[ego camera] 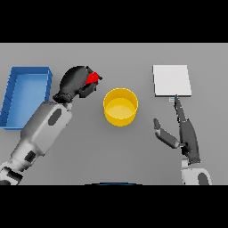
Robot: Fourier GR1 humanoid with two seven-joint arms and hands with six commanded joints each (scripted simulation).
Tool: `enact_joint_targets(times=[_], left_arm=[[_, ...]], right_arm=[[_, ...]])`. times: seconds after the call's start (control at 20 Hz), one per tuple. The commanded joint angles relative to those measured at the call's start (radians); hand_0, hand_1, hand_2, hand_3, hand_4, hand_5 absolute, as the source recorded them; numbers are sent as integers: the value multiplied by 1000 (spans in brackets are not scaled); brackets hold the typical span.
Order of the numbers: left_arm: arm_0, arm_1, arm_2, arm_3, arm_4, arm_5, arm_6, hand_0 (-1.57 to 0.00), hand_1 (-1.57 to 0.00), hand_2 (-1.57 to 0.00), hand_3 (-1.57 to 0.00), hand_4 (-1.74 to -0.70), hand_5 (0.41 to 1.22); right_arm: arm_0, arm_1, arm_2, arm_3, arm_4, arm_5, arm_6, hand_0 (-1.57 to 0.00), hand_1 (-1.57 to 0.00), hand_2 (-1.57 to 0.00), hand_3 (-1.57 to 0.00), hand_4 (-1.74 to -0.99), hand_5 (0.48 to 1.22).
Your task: Pick up the red beaker and tilt it to pour out 1 green nut into yellow bowl. Pick up the yellow bowl and place it on the metallic measuring scale.
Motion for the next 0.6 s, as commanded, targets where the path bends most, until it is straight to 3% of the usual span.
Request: enact_joint_targets(times=[0.0,0.25,0.35,0.4,0.55], left_arm=[[-29,8,-37,6,-44,-12,23,-1570,-1570,-1570,-1569,-1739,1127],[-113,54,-171,33,-174,-80,27,-1571,-1571,-1571,-1570,-1740,1190],[-157,73,-215,44,-213,-119,16,-1571,-1571,-1571,-1571,-1649,1201],[-177,80,-237,46,-231,-140,16,-1571,-1571,-1571,-1571,-1666,1205],[-245,92,-317,77,-281,-234,-7,-1571,-1571,-1571,-1327,-1695,1213]], right_arm=[[-3,3,4,-11,1,1,7,1,1,1,1,-1256,690],[10,4,7,-3,6,0,-6,1,1,1,1,-1274,704],[10,4,2,-7,0,-1,-6,1,1,1,1,-1284,705],[5,12,3,-1,-3,-2,-7,1,1,1,1,-1283,702],[6,20,-9,11,-29,0,-21,1,1,1,1,-1288,685]])
